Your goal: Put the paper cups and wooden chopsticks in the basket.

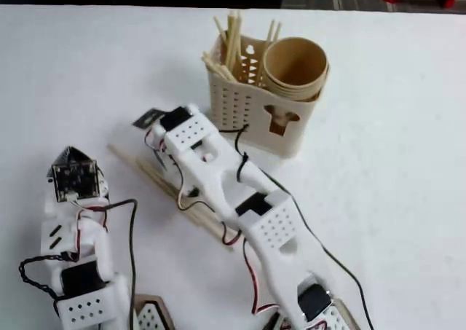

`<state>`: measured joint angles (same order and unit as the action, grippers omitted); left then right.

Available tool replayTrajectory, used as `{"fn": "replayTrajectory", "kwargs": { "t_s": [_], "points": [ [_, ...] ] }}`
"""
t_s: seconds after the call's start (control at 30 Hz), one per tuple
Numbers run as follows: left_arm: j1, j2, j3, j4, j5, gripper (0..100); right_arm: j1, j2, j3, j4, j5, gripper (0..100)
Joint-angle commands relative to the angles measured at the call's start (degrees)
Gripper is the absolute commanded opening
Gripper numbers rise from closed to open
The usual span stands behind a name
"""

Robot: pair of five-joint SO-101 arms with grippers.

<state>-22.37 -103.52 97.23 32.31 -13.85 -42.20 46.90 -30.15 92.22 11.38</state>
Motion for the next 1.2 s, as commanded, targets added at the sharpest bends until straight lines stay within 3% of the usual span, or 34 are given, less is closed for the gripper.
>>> {"fn": "replayTrajectory", "kwargs": {
  "t_s": [0.0,0.13,0.83,1.0,1.17],
  "points": [
    [0.0,-1.0,-0.2,-1.1,0.0,3,-0.7,1.5,-0.3,-1.4,0.4,7.6],
    [0.0,-1.0,-0.2,-1.1,0.0,3,-0.9,2.1,-0.4,-1.2,5.0,1.4],
    [0.0,-1.0,-0.2,-1.1,0.0,3,0.6,-33.9,-0.4,5.9,5.2,1.8],
    [0.0,-1.0,-0.2,-1.1,0.0,3,2.3,-45.7,-0.4,5.2,5.1,1.8],
    [0.0,-1.0,-0.2,-1.1,0.0,3,6.0,-57.5,-0.3,-2.4,5.1,1.8]
  ]
}}
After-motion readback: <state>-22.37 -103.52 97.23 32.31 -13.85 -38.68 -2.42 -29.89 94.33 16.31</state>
